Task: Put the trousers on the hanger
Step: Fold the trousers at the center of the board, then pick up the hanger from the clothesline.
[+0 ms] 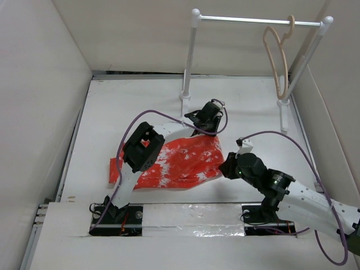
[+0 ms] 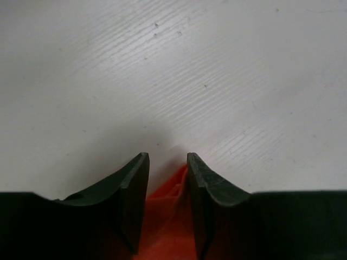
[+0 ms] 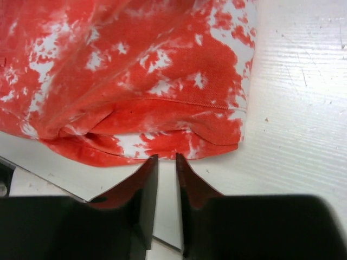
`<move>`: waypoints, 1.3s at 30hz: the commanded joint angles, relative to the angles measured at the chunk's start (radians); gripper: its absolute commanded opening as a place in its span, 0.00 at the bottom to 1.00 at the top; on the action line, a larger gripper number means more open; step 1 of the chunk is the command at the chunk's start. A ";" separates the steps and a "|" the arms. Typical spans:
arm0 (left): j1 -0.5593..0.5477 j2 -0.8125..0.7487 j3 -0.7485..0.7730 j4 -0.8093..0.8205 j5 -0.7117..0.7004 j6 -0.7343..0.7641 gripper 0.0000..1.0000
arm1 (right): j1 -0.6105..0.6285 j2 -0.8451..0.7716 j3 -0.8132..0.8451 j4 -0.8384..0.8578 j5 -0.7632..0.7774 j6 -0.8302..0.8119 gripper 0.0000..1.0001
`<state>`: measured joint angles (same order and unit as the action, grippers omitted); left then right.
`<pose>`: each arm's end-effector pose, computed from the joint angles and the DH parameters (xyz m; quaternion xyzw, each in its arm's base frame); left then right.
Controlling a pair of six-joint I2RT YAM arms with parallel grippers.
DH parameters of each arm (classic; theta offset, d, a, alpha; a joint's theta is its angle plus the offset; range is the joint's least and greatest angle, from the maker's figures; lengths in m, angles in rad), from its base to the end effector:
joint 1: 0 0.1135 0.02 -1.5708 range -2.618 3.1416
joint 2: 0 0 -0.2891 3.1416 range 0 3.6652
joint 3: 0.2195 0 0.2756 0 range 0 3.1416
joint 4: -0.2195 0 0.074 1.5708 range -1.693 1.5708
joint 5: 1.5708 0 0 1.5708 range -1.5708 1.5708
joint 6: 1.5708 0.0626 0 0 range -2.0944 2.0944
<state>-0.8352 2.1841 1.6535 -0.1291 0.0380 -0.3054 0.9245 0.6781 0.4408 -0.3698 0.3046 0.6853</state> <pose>0.3718 -0.4143 0.1819 0.2431 0.8643 -0.2518 0.3610 0.1235 0.1326 0.2137 -0.0347 0.8780 0.2370 0.4144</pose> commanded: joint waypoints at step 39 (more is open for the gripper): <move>-0.263 -0.670 -0.982 0.554 -0.185 -0.419 0.30 | -0.389 0.364 0.158 0.432 -0.335 -0.191 0.38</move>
<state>-1.0882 1.5543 0.6640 0.3767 -0.1501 -0.7307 0.5343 1.1576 0.4450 0.1921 -0.0219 0.5705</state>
